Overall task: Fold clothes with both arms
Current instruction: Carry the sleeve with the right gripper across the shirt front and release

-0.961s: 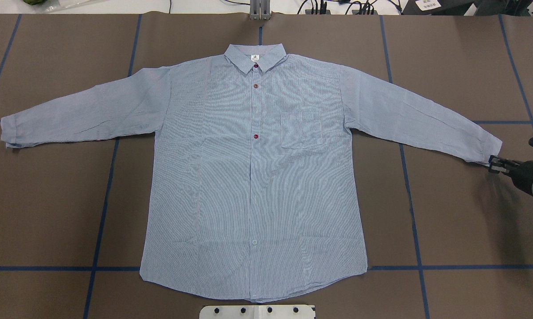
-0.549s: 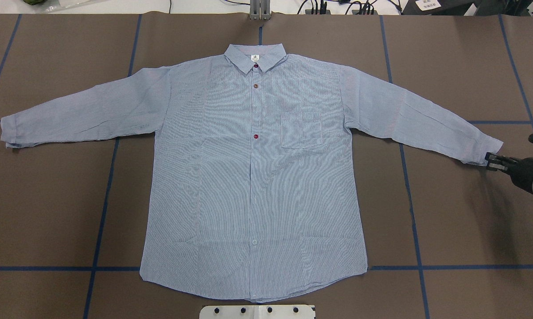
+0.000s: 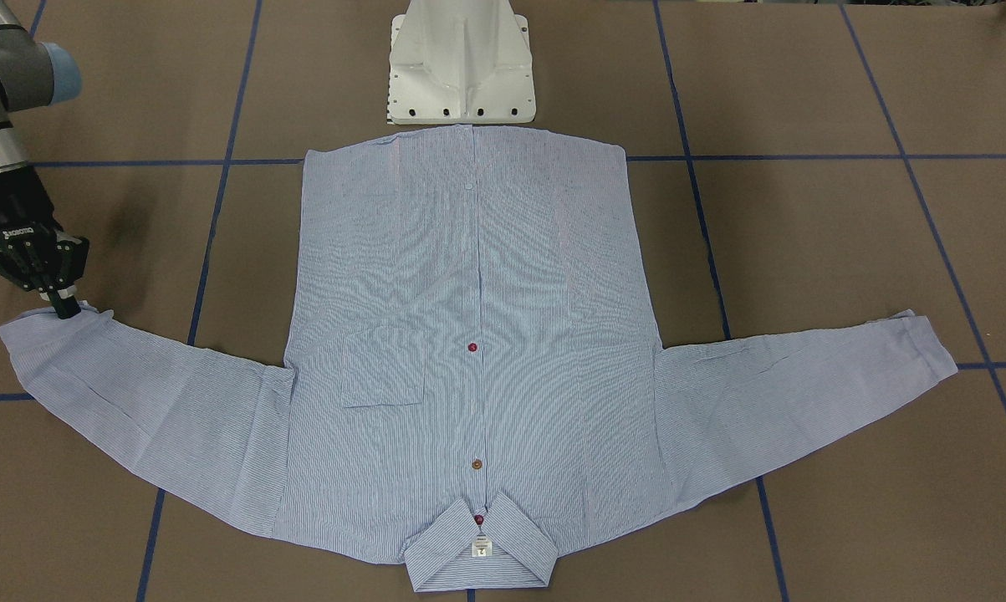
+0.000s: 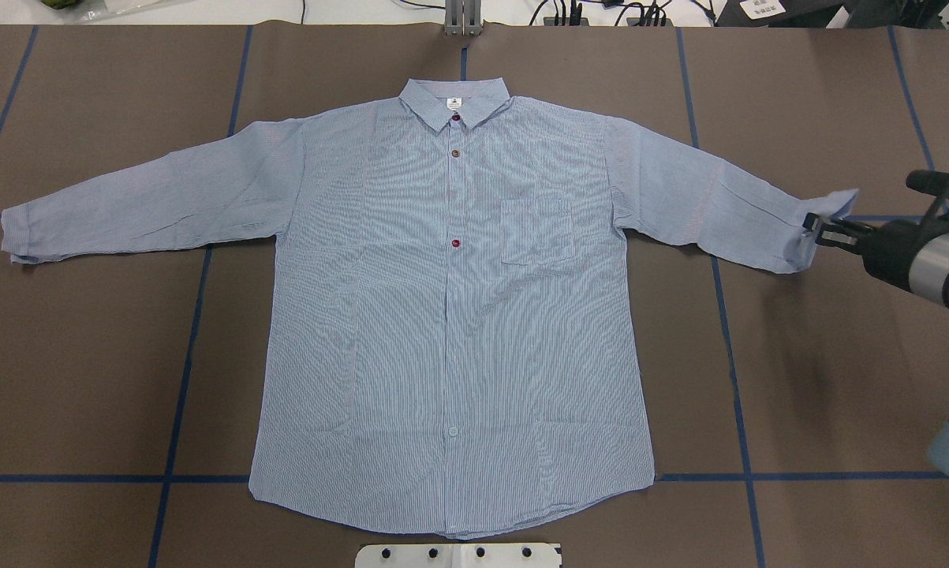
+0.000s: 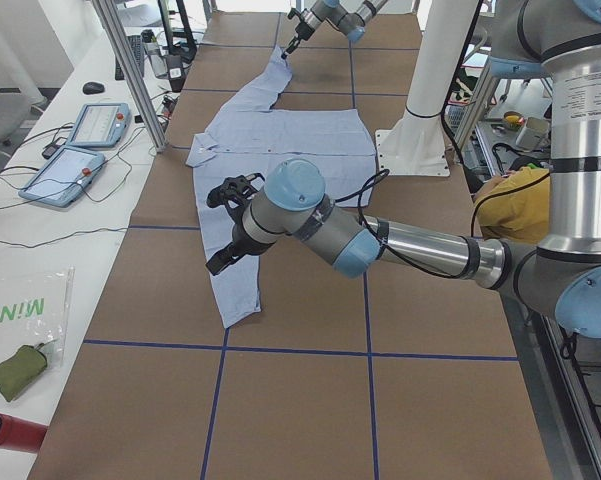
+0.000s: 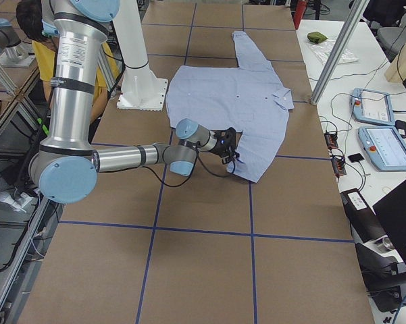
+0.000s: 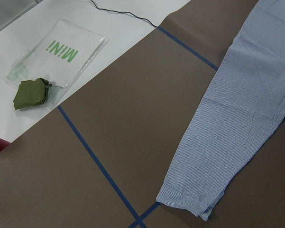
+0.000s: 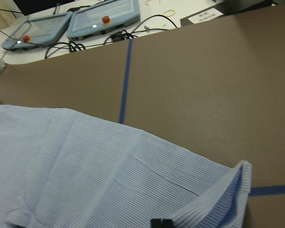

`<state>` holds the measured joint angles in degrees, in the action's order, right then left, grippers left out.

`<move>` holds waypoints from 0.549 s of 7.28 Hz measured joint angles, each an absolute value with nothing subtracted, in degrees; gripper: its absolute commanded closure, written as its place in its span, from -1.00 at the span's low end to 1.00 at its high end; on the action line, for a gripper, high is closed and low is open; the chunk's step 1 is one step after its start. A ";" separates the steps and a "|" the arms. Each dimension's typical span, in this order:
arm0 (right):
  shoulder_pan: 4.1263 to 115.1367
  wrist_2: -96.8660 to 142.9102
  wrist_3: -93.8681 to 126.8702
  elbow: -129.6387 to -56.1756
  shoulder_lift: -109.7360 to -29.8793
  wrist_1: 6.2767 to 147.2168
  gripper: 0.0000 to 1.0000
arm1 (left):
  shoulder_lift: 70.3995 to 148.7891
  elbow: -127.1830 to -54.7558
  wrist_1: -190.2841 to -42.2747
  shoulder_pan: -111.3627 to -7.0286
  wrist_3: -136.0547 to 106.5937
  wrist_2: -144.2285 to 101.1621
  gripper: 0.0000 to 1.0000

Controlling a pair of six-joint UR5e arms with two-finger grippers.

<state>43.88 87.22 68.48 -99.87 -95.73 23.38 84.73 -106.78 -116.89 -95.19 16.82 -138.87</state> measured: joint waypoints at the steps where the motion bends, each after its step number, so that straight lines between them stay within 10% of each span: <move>1: 43.90 87.20 68.54 -100.41 -89.63 25.35 1.00 | 84.73 -106.79 -116.90 -95.20 16.80 -138.87 -1.00; 4: 41.72 84.96 69.69 -100.50 -68.02 41.43 1.00 | 84.73 -106.77 -116.90 -95.22 16.79 -138.87 -1.00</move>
